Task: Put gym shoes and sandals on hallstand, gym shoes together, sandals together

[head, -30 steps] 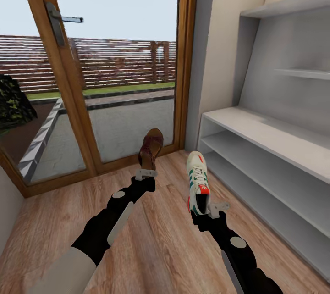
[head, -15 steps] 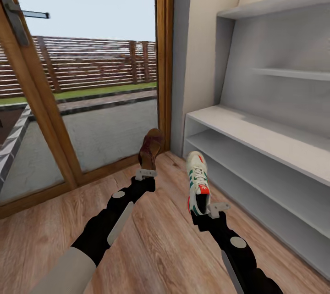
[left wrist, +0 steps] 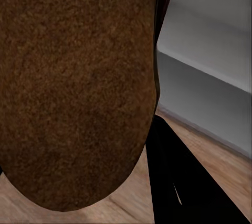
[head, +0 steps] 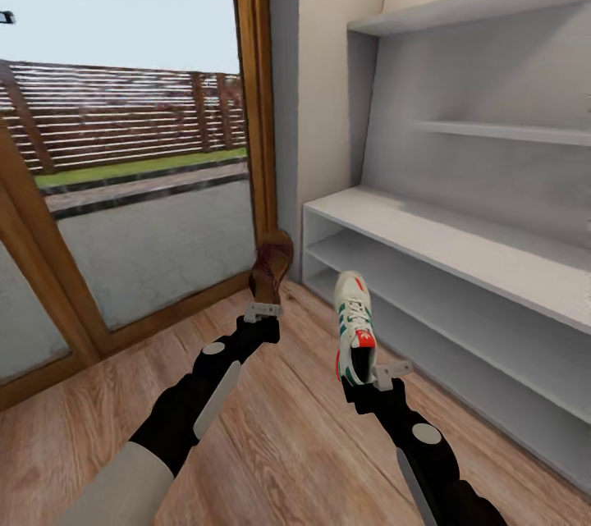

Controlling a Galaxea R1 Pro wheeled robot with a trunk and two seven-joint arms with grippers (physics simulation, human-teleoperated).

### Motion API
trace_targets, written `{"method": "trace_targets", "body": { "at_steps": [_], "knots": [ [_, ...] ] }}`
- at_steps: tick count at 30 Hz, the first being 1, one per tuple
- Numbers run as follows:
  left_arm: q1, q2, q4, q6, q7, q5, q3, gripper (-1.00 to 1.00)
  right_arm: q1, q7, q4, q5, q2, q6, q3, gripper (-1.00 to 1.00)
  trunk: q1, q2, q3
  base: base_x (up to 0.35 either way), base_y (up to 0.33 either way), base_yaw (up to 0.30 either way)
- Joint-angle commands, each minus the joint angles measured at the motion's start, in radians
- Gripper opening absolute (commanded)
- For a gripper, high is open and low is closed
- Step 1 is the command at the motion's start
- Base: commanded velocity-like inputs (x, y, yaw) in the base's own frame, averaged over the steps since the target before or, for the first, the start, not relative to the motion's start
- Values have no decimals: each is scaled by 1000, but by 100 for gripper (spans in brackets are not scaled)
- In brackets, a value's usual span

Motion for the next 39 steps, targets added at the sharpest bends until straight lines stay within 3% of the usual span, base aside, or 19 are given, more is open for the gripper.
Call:
{"method": "trace_targets", "body": {
  "at_steps": [1,8,22,39],
  "knots": [
    [0,0,-2,5,1,5,0,-100,-1,-1,-1,0,0,6,0,-100,0,0,-1,201,255,-270],
    [0,0,-2,5,1,5,0,-100,0,-1,-1,0,0,6,0,-100,0,0,-1,191,250,-270],
    [0,0,-2,5,1,5,0,-100,-1,-1,-1,1,0,6,1,-100,0,0,-1,14,29,-270],
    [0,-1,-2,5,1,4,-1,-100,0,-1,-1,1,0,6,0,-100,0,0,-1,0,302,-270]
  ]
}}
